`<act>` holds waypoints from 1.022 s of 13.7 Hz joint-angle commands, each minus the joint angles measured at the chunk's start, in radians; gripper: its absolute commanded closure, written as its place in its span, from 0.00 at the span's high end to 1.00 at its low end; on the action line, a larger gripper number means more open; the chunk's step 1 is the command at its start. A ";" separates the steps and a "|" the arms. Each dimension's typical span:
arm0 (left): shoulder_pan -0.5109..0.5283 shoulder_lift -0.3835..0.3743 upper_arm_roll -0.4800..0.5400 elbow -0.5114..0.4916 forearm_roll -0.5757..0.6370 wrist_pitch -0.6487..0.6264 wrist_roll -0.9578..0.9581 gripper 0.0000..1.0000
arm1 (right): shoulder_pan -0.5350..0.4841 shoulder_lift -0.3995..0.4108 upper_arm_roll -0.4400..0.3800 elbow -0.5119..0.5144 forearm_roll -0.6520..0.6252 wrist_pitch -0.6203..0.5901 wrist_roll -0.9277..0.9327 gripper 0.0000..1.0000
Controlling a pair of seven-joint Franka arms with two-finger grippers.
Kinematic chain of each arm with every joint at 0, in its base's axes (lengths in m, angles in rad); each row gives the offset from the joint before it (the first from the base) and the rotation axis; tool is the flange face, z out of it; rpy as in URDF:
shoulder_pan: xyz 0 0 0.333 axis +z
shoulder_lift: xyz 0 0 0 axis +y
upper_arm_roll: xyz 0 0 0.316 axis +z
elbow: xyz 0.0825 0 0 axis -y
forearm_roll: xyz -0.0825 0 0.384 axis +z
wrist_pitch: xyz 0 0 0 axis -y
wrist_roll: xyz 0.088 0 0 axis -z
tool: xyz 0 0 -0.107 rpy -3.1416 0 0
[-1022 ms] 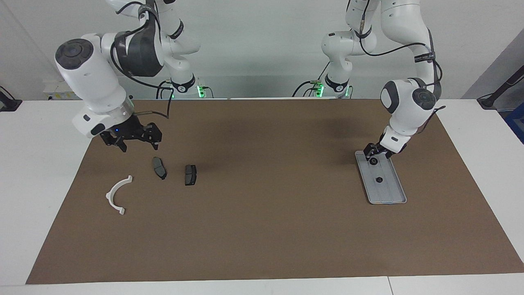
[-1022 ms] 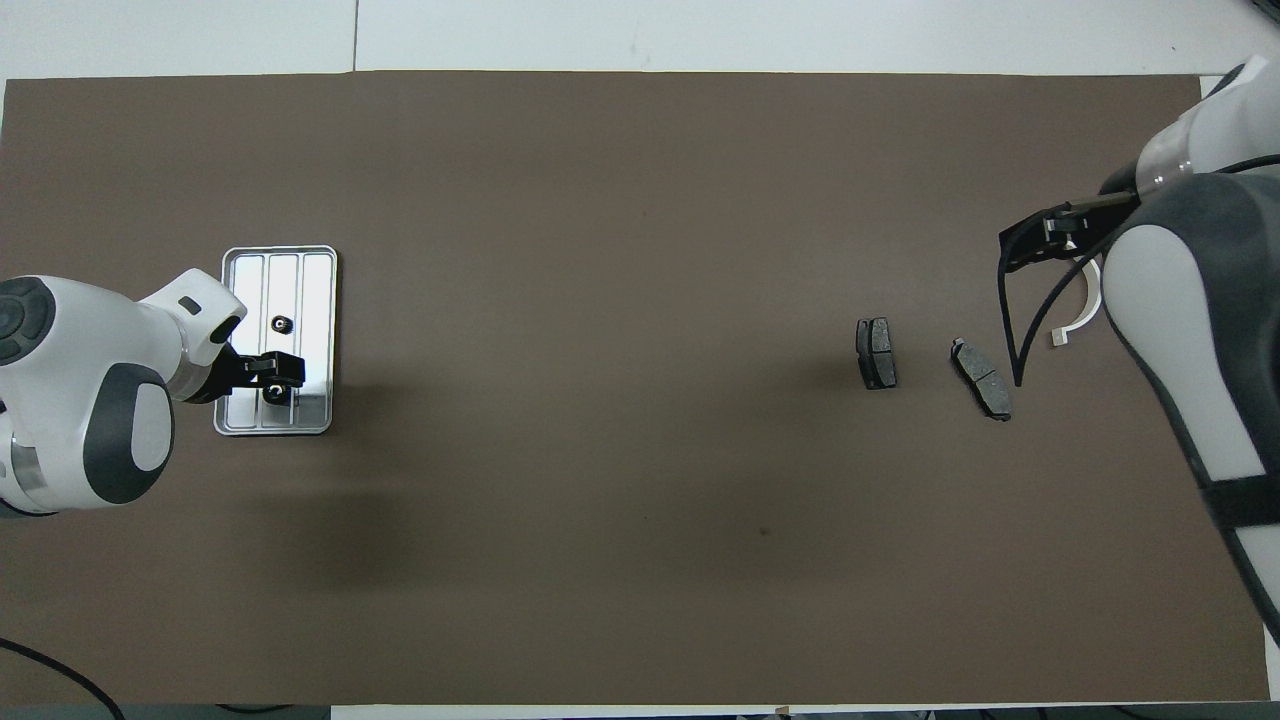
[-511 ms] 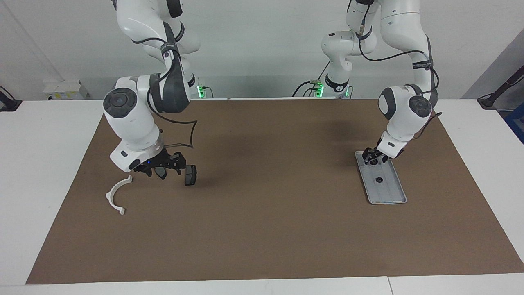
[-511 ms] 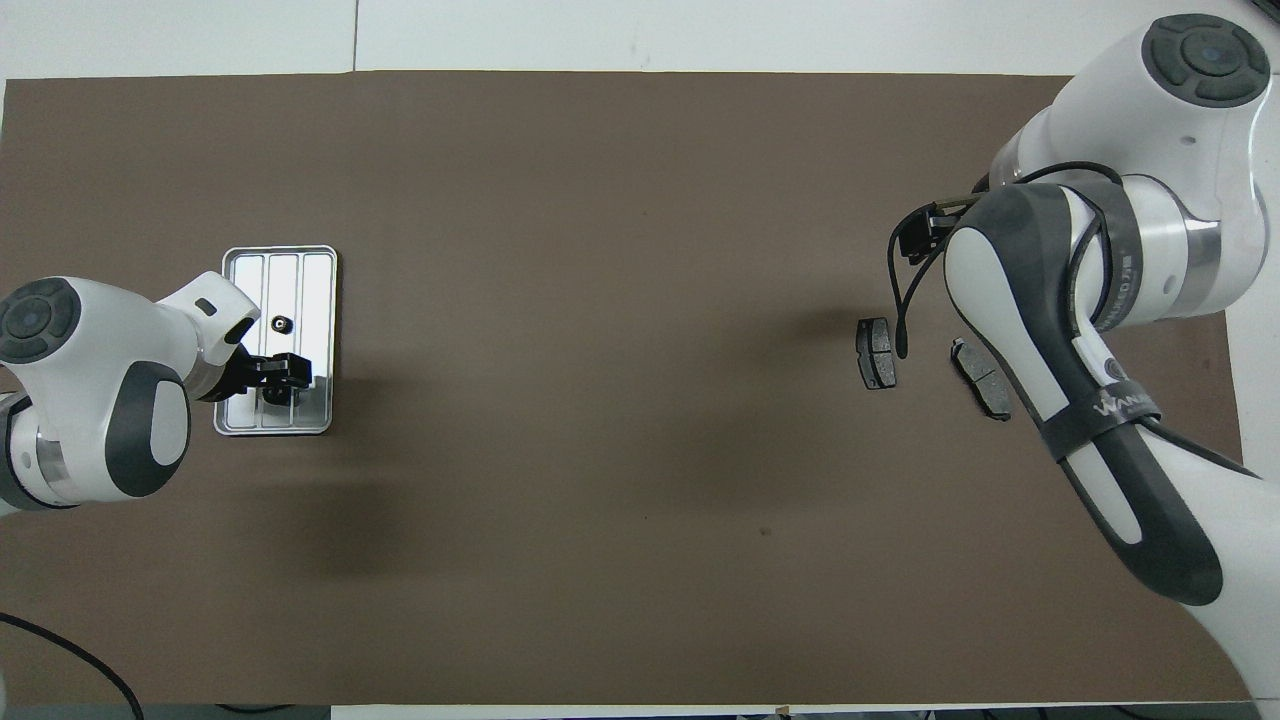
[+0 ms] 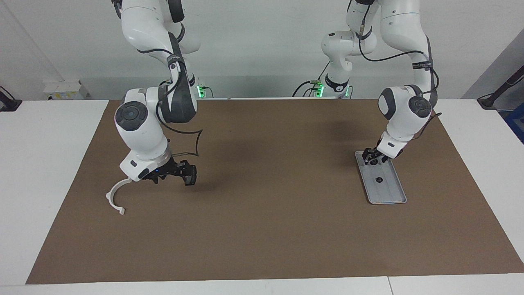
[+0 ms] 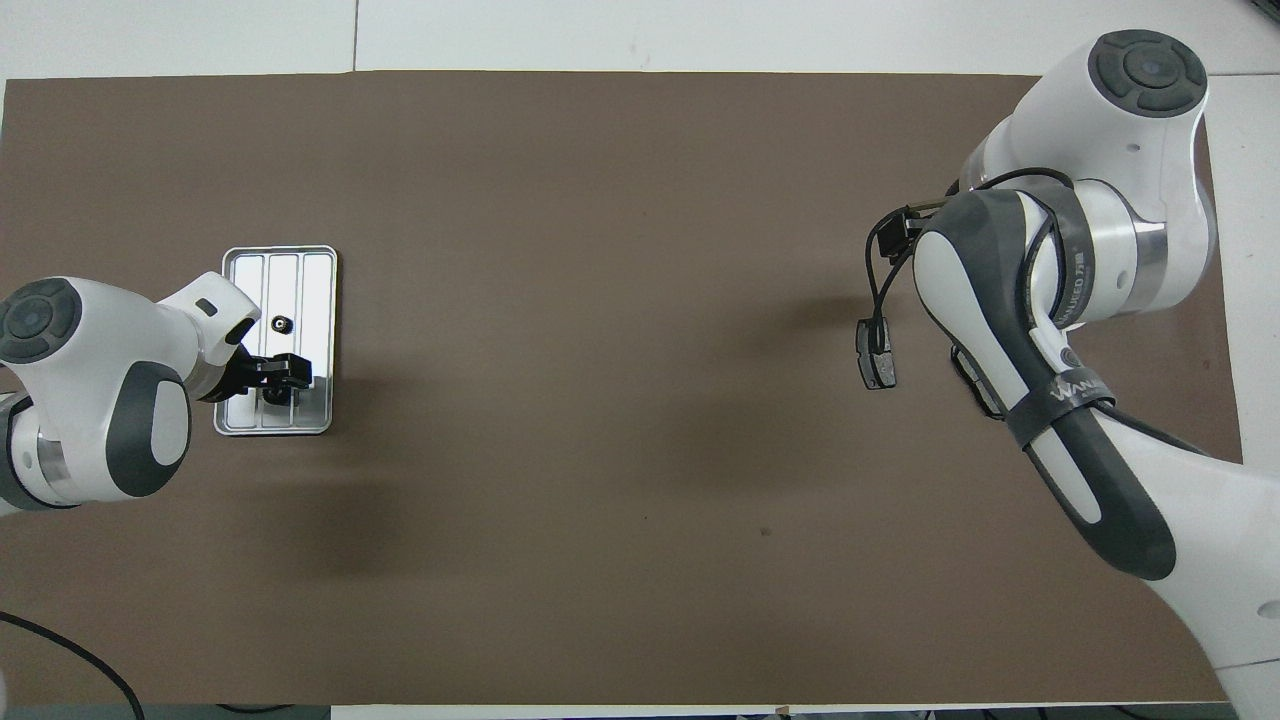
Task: Place bearing gear from tray to pile
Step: 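Grasp a black tray gear with the left gripper while the right gripper advances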
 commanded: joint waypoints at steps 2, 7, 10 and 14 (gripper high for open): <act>-0.004 0.001 0.004 -0.020 0.016 0.020 -0.004 0.64 | 0.029 0.018 0.001 0.005 -0.018 0.040 0.071 1.00; -0.004 -0.003 0.004 -0.038 0.016 0.019 -0.004 0.37 | 0.076 0.044 0.003 0.028 -0.017 0.040 0.226 1.00; -0.004 -0.002 0.003 -0.023 0.013 0.003 -0.014 0.00 | 0.095 0.058 0.003 0.041 -0.013 0.040 0.275 1.00; -0.087 0.048 0.001 0.179 -0.015 -0.144 -0.232 0.00 | 0.098 0.058 0.012 0.052 -0.004 0.040 0.282 1.00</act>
